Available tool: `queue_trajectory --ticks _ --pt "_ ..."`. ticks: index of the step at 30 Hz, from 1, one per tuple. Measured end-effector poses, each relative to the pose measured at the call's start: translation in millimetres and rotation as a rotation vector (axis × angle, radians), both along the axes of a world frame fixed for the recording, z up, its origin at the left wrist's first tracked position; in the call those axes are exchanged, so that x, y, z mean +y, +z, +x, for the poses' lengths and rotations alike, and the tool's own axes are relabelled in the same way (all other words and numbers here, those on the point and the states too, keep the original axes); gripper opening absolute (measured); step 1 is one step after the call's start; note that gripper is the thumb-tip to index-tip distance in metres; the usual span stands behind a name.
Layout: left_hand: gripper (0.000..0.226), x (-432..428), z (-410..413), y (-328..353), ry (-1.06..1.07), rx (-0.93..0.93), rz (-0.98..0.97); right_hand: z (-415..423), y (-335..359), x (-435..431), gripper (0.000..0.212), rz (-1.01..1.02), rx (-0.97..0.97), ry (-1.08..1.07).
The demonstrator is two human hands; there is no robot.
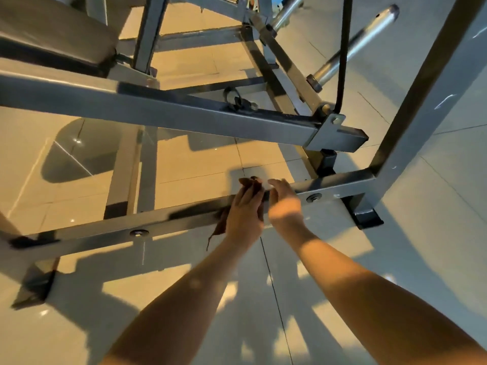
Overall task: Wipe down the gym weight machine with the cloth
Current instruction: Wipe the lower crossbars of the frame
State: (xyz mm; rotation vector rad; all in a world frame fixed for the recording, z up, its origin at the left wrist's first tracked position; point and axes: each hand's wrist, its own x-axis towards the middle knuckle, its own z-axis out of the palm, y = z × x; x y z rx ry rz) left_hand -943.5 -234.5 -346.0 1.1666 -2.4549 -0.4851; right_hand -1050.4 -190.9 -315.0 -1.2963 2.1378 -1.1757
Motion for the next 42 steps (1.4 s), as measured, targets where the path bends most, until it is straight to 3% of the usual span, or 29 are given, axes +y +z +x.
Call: queue_trajectory --ticks 3,10,15,18,22,26,27,31,34,36,42 --pt "0.045 4.0 -16.2 -6.0 -0.101 0.020 -0.053 -19.5 1.1 -6.4 0.030 0.119 -0.056 0.060" --pt "0.042 1.3 18.3 -10.7 0.473 0.155 0.089 -35.5 -1.9 -13.2 0.040 0.347 0.112 0.394" --pt "0.039 27.8 -24.2 -1.2 0.393 0.286 0.101 -44.3 3.6 -16.3 0.041 0.382 0.075 0.500" --pt "0.033 46.6 -17.2 9.9 0.499 0.422 0.191 -34.0 8.5 -18.6 0.046 0.395 0.042 0.602" --pt "0.035 65.0 26.4 7.2 0.821 0.545 0.224 -2.6 8.0 -18.3 0.042 0.282 0.062 0.767" --pt "0.037 42.8 54.5 -12.1 1.186 0.961 0.400 15.9 -6.8 -27.8 0.044 0.296 0.112 0.766" --pt "0.039 34.8 52.7 -14.5 1.231 0.965 0.451 16.5 -9.6 -29.5 0.044 0.292 0.105 0.748" --pt "0.050 33.1 21.4 -13.3 1.163 0.950 0.462 13.1 -12.1 -29.8 0.040 0.272 0.023 0.698" --pt "0.049 49.4 3.3 -28.0 1.043 0.802 0.513 13.6 -8.7 -31.7 0.039 0.292 -0.006 0.663" --pt "0.048 56.3 -1.9 -34.0 0.996 0.813 0.575 14.8 -8.3 -30.8 0.038 0.290 -0.019 0.663" --pt "0.044 37.2 35.2 -35.2 1.189 0.966 0.555 14.6 -10.3 -30.8 0.039 0.295 0.016 0.675"
